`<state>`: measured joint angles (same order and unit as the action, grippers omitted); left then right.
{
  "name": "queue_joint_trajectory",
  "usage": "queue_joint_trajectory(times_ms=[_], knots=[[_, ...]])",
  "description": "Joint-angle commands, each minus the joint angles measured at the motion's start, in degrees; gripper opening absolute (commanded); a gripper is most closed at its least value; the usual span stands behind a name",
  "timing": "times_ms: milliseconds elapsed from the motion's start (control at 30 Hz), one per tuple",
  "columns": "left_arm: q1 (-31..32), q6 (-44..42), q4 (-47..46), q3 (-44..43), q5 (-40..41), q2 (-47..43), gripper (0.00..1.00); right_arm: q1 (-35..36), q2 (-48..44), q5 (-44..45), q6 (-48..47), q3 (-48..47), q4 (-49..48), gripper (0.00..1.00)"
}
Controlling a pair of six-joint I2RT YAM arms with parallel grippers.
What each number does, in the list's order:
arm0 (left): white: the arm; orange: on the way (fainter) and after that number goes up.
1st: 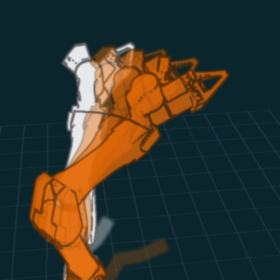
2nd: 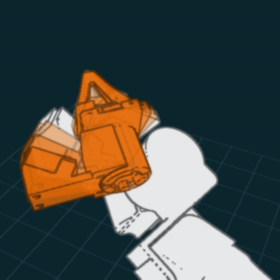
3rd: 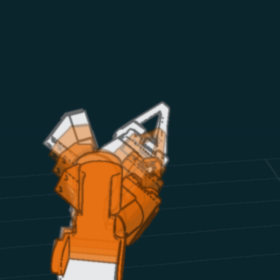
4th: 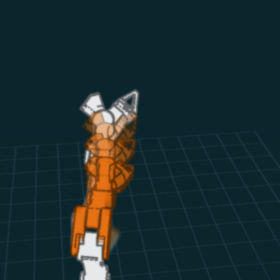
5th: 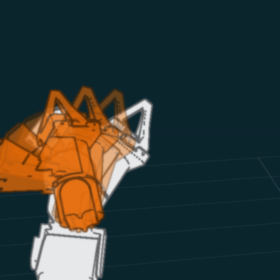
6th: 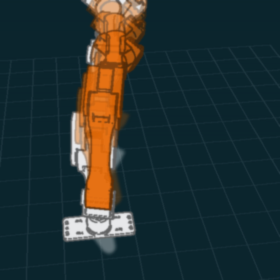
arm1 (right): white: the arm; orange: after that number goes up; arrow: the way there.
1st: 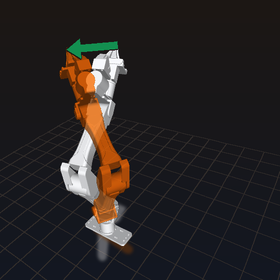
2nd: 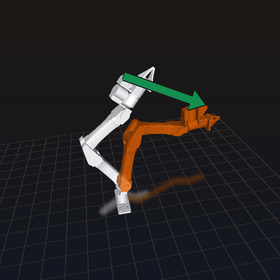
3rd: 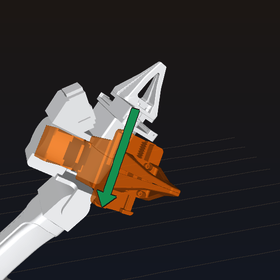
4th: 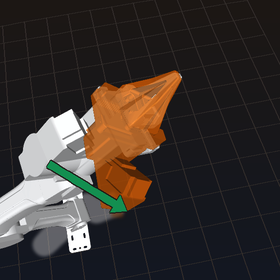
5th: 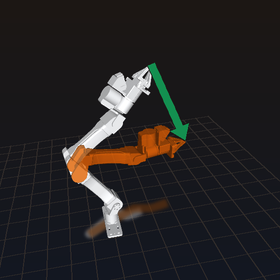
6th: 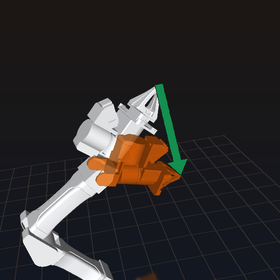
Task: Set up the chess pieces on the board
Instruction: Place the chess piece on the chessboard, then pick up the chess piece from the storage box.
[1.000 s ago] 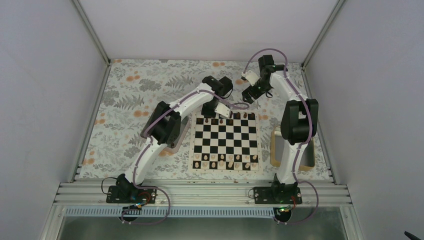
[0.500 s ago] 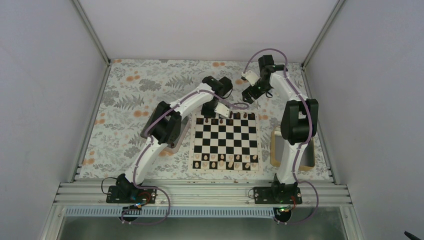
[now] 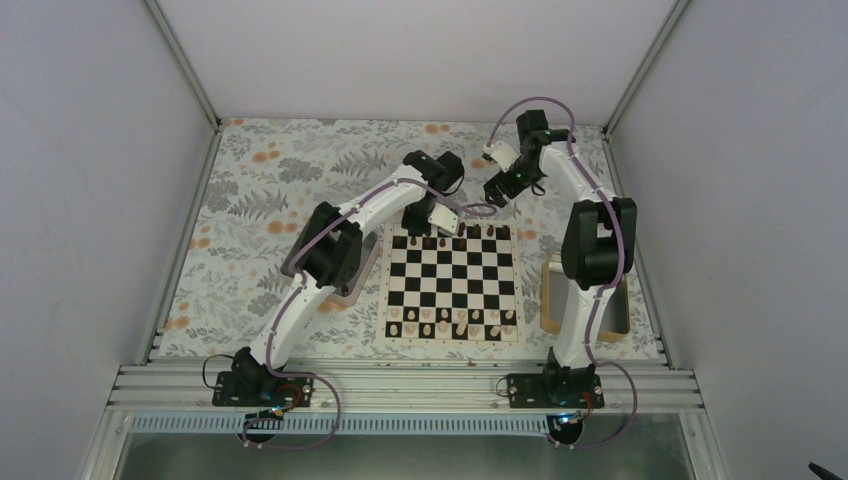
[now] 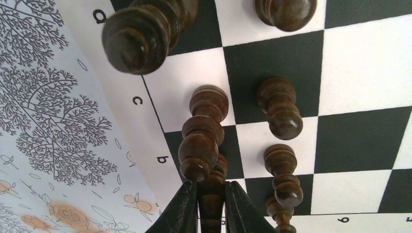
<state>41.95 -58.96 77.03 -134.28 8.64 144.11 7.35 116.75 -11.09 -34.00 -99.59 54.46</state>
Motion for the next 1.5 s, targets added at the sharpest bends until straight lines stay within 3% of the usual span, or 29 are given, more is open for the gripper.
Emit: queue_joint_trajectory(times_ms=[0, 267, 467, 633, 833, 1067, 1467], knots=[[-0.1, -0.7, 0.7, -1.9, 0.3, 1.6, 0.14, -0.5, -0.7, -0.5, -0.3, 0.3, 0.0, 1.0], [-0.2, -0.8, 0.7, -1.9, 1.1, 1.0, 0.27, -0.4, -0.8, -0.6, -0.5, 0.4, 0.0, 1.0], [-0.4, -0.2, 0.7, -1.3, 2.8, -0.2, 0.28, -0.4, -1.1, -0.7, -0.5, 0.4, 0.0, 1.0], [-2.3, 0.7, 0.7, 3.2, 5.0, -7.0, 0.31, -0.5, -1.1, -0.8, -0.5, 0.5, -0.1, 1.0], [-9.7, 1.3, 0.6, 19.1, 6.0, -21.7, 0.32, -0.6, -1.0, -0.4, -0.3, 0.4, -0.9, 1.0], [-20.1, -0.3, -2.9, 39.1, 0.7, -38.3, 0.33, -0.7, -1.8, -2.2, -0.8, -0.4, -3.0, 1.0], [-14.9, 4.1, -7.1, 55.6, -9.2, -42.3, 0.33, -0.6, 0.6, -1.8, -1.8, -3.8, -2.0, 1.0]])
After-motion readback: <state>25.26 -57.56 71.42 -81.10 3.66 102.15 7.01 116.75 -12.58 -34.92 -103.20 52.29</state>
